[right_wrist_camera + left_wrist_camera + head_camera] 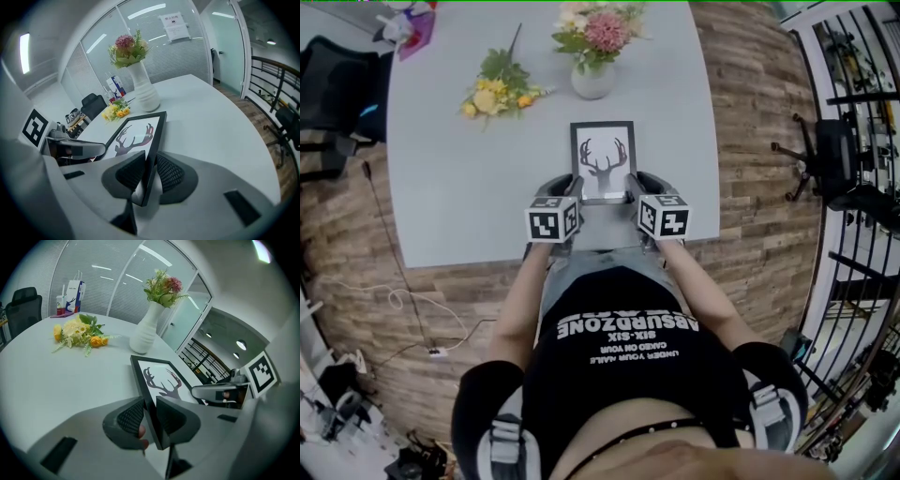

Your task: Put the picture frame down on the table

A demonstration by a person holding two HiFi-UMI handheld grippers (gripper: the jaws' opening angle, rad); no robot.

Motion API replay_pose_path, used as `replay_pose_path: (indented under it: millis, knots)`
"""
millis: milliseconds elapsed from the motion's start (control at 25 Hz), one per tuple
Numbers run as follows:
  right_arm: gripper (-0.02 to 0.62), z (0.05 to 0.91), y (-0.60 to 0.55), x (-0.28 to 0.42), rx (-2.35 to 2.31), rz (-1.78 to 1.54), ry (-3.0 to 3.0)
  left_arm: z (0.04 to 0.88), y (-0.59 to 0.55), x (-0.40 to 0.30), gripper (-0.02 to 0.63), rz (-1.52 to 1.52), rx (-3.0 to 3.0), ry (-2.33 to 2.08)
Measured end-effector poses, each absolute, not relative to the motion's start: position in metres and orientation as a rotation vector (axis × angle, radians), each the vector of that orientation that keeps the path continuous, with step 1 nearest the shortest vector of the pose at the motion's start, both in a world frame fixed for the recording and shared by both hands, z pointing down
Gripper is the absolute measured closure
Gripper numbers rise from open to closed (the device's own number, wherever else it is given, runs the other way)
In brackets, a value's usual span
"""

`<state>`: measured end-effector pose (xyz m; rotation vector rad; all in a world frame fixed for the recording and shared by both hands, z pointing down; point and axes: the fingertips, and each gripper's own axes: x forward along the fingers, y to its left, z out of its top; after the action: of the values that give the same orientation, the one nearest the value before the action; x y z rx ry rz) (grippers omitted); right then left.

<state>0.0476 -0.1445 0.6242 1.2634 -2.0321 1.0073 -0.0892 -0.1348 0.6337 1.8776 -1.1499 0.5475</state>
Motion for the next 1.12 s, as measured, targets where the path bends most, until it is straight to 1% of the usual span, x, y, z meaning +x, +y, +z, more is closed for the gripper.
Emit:
replay_pose_path:
  millis: [560,1120]
  knots:
    - [0.506,0.653,-0.144,0.05,1.251,1.016,-1.972,0.662,-0.134,-0.086,0.518,0.62,1.847,-1.141]
    - [0.506,0.664,-0.141,0.053,1.232,1.005,-1.946,0.67,-0.131,-0.082,0.518,0.686,1.863,-1.163]
